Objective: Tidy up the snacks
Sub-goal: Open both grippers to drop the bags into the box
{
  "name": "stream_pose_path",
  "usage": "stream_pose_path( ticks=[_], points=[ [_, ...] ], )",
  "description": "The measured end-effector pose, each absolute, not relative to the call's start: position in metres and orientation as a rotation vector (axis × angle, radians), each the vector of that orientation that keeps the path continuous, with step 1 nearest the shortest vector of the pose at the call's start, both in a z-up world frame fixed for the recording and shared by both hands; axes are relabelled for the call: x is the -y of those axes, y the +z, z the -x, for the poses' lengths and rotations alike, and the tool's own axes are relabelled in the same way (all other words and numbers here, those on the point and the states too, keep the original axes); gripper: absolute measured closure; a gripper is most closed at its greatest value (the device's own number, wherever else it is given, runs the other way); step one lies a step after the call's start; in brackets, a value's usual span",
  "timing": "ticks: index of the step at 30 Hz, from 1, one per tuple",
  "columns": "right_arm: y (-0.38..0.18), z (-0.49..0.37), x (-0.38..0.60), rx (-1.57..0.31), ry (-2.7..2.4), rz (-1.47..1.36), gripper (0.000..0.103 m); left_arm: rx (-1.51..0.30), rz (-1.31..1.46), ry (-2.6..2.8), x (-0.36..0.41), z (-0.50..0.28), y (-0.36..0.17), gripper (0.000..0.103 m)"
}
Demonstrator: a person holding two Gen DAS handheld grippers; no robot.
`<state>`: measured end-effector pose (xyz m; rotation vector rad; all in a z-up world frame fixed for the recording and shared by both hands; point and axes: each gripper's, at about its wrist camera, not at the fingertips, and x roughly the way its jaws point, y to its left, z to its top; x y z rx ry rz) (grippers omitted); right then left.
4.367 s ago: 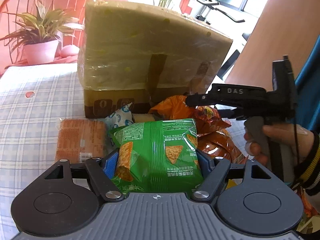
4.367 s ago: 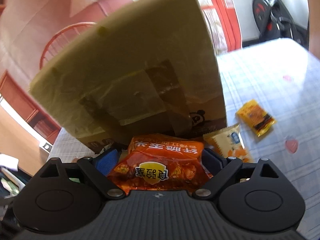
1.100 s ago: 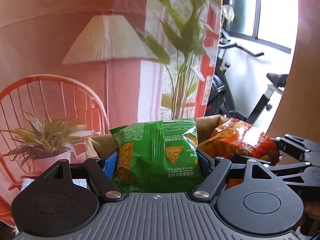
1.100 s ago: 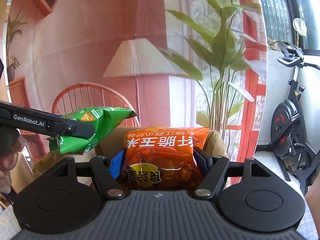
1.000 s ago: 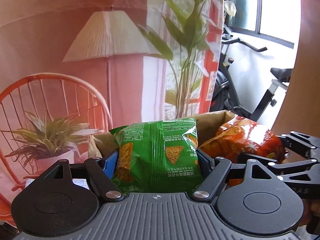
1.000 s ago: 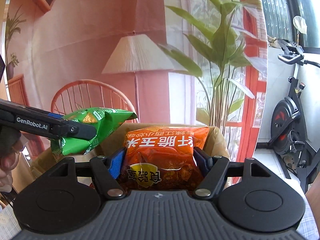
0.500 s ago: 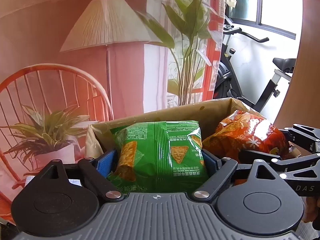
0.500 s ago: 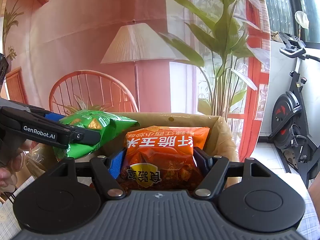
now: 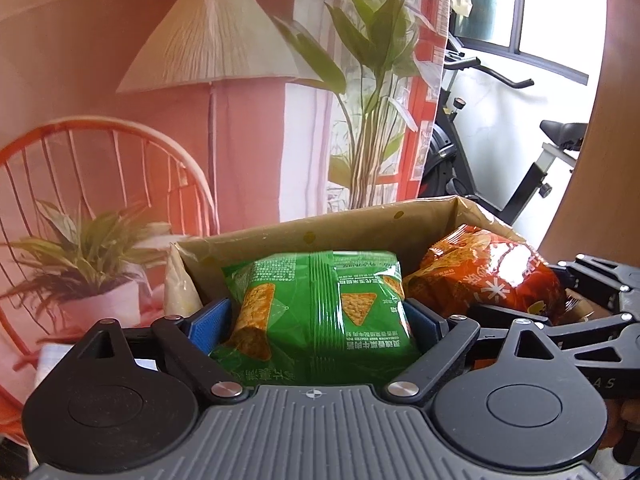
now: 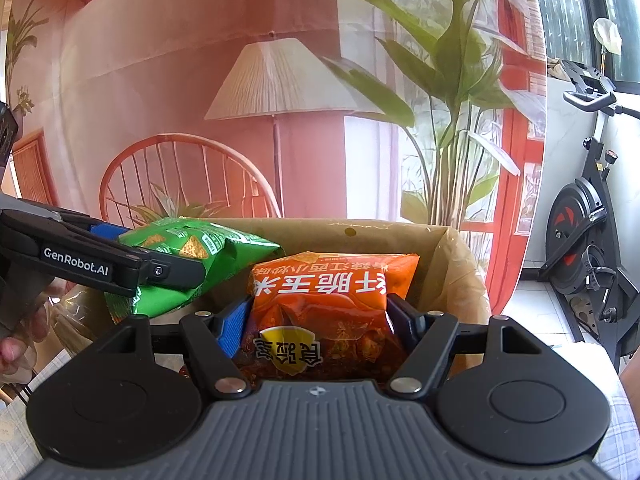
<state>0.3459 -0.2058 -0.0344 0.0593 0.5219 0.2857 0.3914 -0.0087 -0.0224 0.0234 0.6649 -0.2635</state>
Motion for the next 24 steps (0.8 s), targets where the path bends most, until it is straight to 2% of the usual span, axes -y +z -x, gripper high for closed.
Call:
stream_pose_path(
  ticks=[5,24],
  points=[
    [-0.035,-0.345,0.207,-0.524,0.283,-0.065,0.031,-0.671,0.032,-0.275,0.003,-0.392,-0.023,0.005],
    [-0.035,-0.362,0.183,-0.562,0.337,-0.115,0.028,-0.598,0.066,-0.188,-0.011,-0.38,-0.009,0.005]
  ],
)
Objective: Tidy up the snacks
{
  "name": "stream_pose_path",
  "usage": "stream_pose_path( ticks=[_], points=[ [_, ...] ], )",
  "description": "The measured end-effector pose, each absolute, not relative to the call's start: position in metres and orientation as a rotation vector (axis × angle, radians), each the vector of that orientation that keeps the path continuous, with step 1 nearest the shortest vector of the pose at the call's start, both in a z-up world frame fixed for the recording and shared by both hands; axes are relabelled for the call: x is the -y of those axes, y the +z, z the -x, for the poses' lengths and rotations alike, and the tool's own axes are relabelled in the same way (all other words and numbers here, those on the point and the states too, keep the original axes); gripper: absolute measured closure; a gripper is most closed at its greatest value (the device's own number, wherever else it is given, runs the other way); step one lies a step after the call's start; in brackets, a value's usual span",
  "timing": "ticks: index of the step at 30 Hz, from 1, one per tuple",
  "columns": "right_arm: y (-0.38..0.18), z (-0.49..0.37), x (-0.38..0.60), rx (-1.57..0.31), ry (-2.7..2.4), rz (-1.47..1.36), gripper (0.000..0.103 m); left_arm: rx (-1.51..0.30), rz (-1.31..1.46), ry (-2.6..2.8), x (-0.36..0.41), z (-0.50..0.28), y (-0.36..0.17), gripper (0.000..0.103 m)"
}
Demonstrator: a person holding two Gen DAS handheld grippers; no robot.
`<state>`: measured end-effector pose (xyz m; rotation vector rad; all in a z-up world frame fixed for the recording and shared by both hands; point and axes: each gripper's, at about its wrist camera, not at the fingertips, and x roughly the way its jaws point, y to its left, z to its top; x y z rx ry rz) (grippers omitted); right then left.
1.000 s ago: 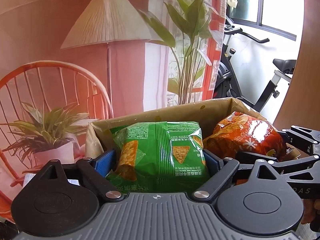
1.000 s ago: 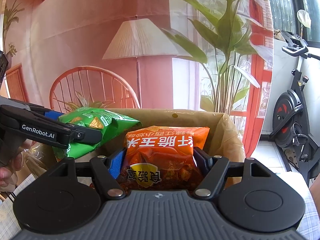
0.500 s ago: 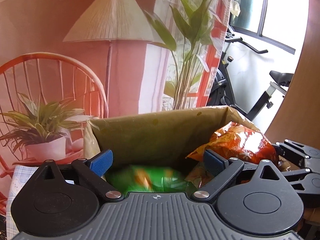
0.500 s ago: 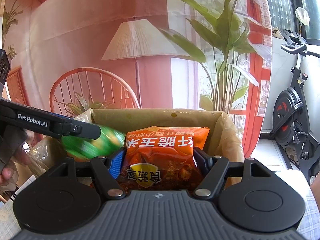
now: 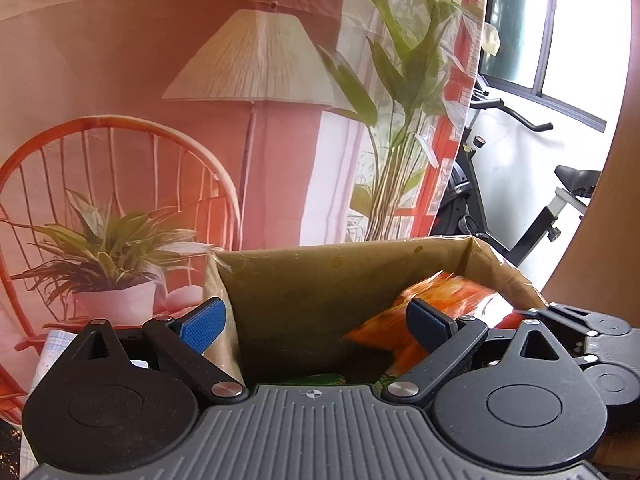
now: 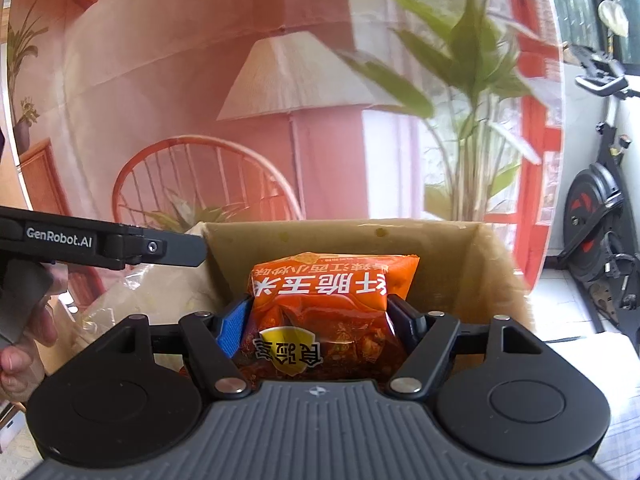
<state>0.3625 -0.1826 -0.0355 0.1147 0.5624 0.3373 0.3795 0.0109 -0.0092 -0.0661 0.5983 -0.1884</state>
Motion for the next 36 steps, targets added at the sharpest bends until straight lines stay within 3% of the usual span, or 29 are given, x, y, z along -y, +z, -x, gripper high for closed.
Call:
stream_pose_path(
  ticks=[2,4,6,36],
  points=[
    [-0.037,-0.366,0.177,-0.58,0.36,-0.131,0.027,-0.591,0.057,-0.178,-0.013,-0.377,-0.008,0.005],
    [-0.036,-0.367,0.173,-0.584,0.375,-0.155,0.019,-0.582,0.046,-0.172,-0.015,-0.373,-0.006,0.005],
    [-0.034,-0.364,0.17,-0.578,0.374,-0.158,0.017,-0.58,0.05,-0.172,-0.017,-0.37,-0.005,0.005],
    [-0.014,-0.215,0.212,-0.492,0.356,-0.209,0.017,-0.535,0.11,-0.211,-0.044,-0.227,-0.001,0.013]
  ],
)
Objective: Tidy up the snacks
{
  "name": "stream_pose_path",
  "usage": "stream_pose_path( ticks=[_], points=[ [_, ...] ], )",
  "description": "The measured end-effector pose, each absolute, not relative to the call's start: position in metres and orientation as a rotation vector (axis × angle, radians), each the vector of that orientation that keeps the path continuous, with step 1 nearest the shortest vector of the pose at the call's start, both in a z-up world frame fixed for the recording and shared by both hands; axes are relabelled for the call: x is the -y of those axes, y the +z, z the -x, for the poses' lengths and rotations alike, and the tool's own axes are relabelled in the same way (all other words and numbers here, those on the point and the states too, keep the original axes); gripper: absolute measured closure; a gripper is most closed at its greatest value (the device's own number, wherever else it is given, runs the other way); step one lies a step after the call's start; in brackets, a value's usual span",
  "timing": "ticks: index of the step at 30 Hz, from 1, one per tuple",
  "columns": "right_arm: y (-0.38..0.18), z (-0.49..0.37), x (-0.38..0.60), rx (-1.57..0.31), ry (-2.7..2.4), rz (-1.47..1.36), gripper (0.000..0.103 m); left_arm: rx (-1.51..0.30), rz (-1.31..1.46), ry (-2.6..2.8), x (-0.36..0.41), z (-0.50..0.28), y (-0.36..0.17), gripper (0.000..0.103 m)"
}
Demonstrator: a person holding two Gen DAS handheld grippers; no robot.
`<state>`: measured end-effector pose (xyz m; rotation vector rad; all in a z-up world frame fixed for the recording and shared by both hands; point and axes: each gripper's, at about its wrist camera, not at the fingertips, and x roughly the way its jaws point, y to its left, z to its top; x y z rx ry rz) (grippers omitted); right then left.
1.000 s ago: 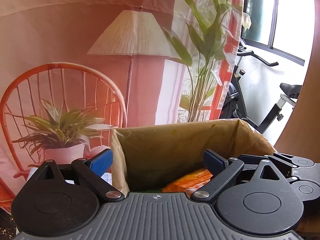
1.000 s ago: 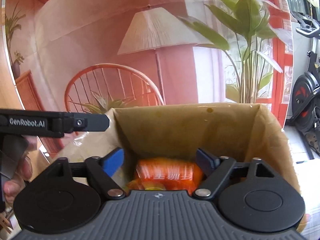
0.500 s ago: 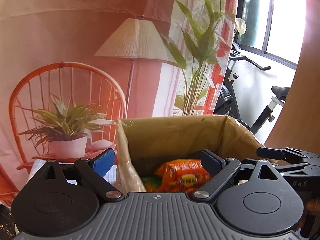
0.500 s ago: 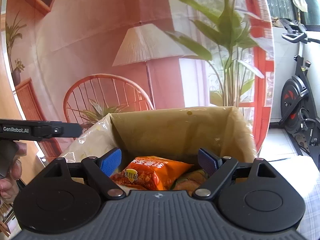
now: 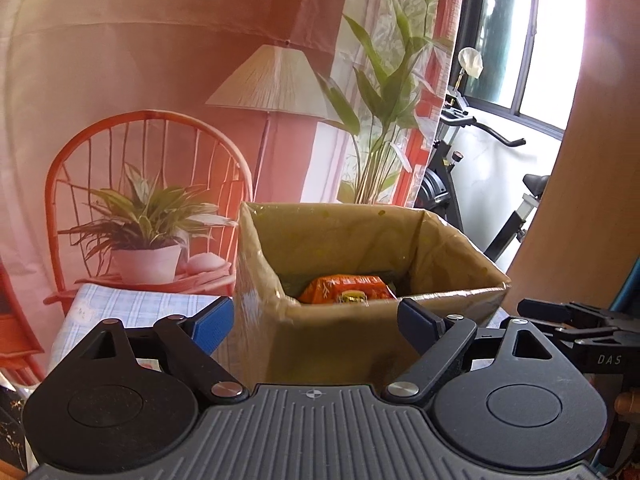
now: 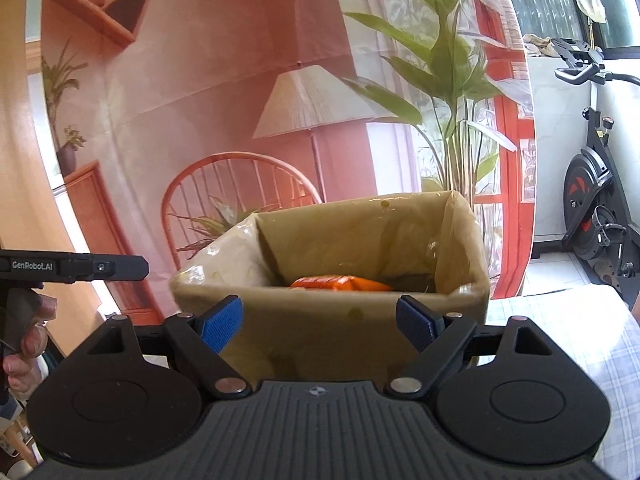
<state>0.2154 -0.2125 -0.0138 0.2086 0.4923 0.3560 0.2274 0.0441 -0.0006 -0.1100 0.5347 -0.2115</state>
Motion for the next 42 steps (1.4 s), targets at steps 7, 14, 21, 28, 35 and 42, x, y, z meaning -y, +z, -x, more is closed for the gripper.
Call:
stream_pose_path(
  ticks=[7,14,21,28,35,42],
  points=[
    [-0.037,-0.182,0.214,-0.546,0.343,-0.228,0.017,-0.563,0.135,-0.268,-0.036,-0.192,-0.04,0.013],
    [-0.071,-0.149,0.204,-0.641,0.343,-0.167,0.017,-0.662,0.163,-0.304,-0.025,-0.165,-0.101,0.013],
    [-0.094,-0.132,0.202,-0.689,0.327,-0.171,0.017,-0.7,0.101,-0.361,-0.018,-0.145,-0.133,0.013],
    [-0.104,-0.121,0.193,-0.708,0.331,-0.11,0.017,-0.735,0.118,-0.39,-0.012,-0.14,-0.153,0.013],
    [-0.111,-0.116,0.201,-0.718,0.299,-0.115,0.017,-0.75,0.037,-0.479,0.013,-0.129,-0.161,0.013],
    [-0.116,-0.116,0.208,-0.73,0.285,-0.131,0.017,-0.778,-0.021,-0.521,0.027,-0.13,-0.17,0.013]
  ],
)
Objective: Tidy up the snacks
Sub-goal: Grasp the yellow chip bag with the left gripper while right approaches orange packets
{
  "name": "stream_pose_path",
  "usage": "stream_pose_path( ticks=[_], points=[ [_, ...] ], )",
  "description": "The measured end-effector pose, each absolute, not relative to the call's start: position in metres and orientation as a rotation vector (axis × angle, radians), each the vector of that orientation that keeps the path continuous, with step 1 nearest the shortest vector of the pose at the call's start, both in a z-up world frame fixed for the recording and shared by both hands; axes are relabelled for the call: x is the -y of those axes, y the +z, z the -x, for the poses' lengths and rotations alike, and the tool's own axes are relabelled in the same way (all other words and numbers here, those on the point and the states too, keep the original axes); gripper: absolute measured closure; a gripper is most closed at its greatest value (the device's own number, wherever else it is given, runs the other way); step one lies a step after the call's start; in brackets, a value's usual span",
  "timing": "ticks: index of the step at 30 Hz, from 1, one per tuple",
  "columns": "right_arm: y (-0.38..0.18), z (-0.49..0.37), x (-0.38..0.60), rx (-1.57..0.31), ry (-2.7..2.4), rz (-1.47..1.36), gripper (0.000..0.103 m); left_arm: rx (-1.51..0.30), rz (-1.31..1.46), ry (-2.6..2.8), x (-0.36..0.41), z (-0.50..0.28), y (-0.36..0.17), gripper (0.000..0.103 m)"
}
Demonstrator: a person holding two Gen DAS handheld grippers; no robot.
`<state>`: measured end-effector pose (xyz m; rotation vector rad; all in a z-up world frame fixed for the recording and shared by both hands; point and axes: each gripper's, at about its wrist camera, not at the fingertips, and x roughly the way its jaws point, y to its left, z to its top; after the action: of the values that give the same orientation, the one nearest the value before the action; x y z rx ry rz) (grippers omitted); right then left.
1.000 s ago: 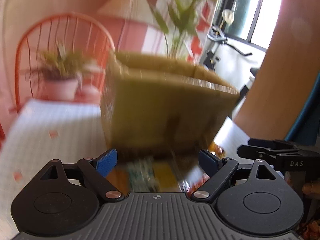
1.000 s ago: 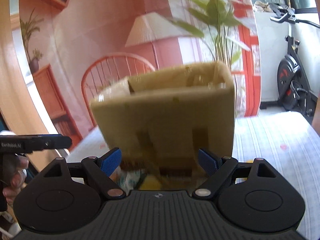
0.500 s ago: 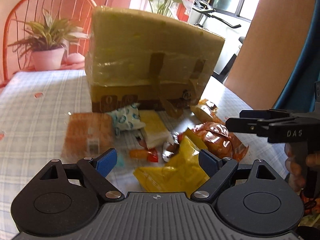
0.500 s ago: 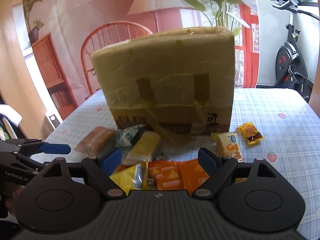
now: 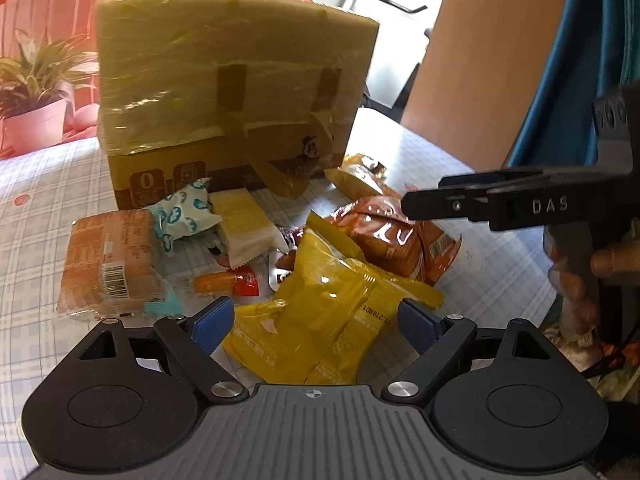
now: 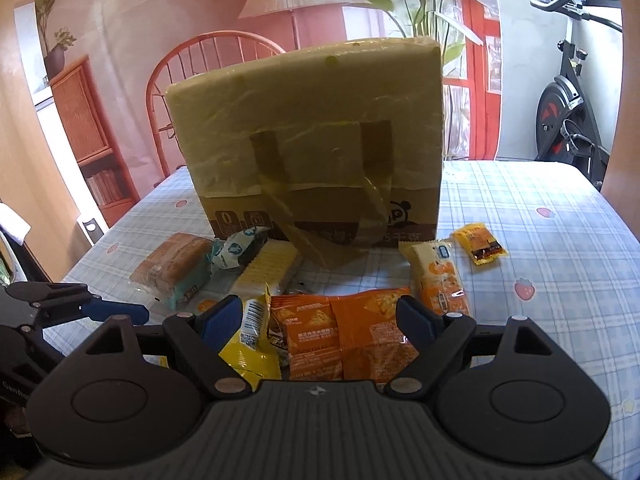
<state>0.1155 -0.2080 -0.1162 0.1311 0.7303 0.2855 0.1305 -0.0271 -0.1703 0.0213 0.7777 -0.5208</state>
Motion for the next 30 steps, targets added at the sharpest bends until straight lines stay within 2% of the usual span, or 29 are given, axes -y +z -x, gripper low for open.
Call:
stream_pose_path(
  ticks=[8,22,25,26,30],
  points=[
    [-0.119,-0.116,0.211,-0.733,0.28,-0.14,0.017,-0.79,-0.164,-0.522,0.046,-0.133,-0.179,0.013],
    [-0.119,-0.118,0.218,-0.731,0.254,-0.157,0.017,-0.808,-0.234,-0.588,0.061,-0.154,-0.192,0.013],
    [-0.121,-0.117,0.22,-0.735,0.247,-0.162,0.017,-0.818,-0.186,-0.603,0.057,-0.154,-0.194,0.02],
    [-0.121,-0.117,0.221,-0.739,0.244,-0.162,0.017,-0.82,-0.17,-0.601,0.055,-0.153,-0.195,0.026],
    [-0.125,-0.118,0.224,-0.75,0.233,-0.159,0.017,-0.802,-0.132,-0.572,0.048,-0.146,-0.194,0.032]
  ],
)
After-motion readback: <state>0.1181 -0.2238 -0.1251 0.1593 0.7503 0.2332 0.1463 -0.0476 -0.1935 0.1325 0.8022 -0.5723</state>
